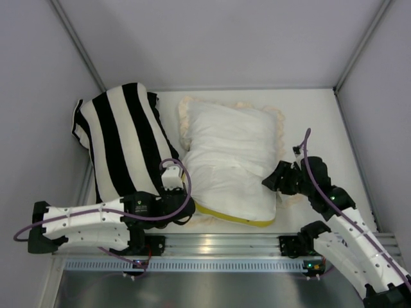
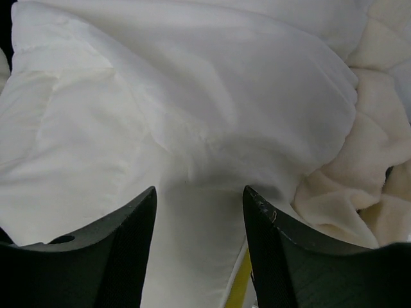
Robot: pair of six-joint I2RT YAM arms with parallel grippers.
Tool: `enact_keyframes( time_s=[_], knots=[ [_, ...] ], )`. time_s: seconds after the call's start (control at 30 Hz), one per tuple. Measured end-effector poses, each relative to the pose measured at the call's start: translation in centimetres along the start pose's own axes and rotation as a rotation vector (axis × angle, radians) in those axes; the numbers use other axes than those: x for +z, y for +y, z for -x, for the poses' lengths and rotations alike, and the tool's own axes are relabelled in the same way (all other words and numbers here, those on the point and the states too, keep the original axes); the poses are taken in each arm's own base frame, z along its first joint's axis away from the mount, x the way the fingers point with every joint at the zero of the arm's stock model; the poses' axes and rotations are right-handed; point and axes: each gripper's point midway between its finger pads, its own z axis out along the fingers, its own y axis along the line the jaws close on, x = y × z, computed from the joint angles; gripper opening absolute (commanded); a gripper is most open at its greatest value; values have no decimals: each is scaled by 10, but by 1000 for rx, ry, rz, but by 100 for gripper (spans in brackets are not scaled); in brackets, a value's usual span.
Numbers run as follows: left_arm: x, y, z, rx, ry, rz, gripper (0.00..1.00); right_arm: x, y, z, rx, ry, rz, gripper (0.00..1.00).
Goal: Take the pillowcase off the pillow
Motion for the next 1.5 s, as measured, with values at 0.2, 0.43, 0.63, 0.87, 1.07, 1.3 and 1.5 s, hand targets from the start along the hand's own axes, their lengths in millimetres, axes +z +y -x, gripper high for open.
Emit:
enact_keyframes(
  time_s=[0.2, 0.43, 0.63, 0.87, 1.07, 1.3, 1.5],
  knots=[
    [0, -1, -2, -1, 8, -1, 0, 29, -14, -7, 54, 53, -59, 54],
    [0, -2, -2, -5, 13, -6, 0, 71, -38, 4, 91, 76, -210, 53],
    [-3, -2, 0, -23, 9, -18, 0, 99, -36, 67, 85, -31, -305, 54],
    [-8, 1, 3, -75, -3, -55, 0, 132, -83, 106, 203, -36, -420, 52],
    [-8, 2, 0, -72, 7, -54, 0, 155, -159, 144, 350, -53, -528, 52],
    [-4, 2, -4, -49, 19, -35, 0, 166, -145, 173, 305, -75, -484, 52],
    [1, -2, -7, -11, 30, -5, 0, 104, -80, 156, 168, -160, -395, 53]
  ],
)
